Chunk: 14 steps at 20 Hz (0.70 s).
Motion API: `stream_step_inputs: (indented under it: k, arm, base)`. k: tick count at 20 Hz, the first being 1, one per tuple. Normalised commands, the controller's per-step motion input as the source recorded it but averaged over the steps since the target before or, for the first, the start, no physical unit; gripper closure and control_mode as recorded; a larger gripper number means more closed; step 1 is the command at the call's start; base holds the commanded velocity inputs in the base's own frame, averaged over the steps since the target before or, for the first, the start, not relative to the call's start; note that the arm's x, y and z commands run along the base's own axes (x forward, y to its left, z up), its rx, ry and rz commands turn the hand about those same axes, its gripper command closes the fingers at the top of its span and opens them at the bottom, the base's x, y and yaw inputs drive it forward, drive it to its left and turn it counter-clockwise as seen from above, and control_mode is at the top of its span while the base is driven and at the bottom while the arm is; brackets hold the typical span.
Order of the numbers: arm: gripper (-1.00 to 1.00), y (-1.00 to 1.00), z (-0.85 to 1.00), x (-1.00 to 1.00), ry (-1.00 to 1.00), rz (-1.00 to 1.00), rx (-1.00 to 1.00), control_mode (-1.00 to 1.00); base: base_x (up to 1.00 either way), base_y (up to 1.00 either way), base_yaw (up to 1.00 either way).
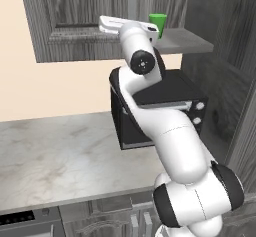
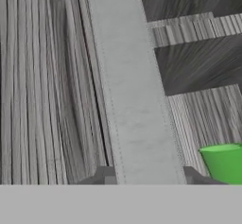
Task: Open the cabinet directly in front. Then move the liquor and the cup to the dining counter with the candle on it.
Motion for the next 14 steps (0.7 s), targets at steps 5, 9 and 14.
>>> stream_step_inputs:
  k: [5, 9, 14]
  arm:
    - [1.00, 0.00, 0.00, -0.79, 0.09, 0.00, -0.02, -1.00]
    - [1.00, 0.12, -0.01, -0.69, 0.10, 0.00, -0.02, -1.00]
    - [1.00, 0.38, -0.06, -0.58, 0.07, 0.00, -0.02, -1.00]
  base:
    - [0.00, 0.00, 0.00]
    - [0.00, 0.00, 0.00]
    - [0.00, 0.00, 0.00]
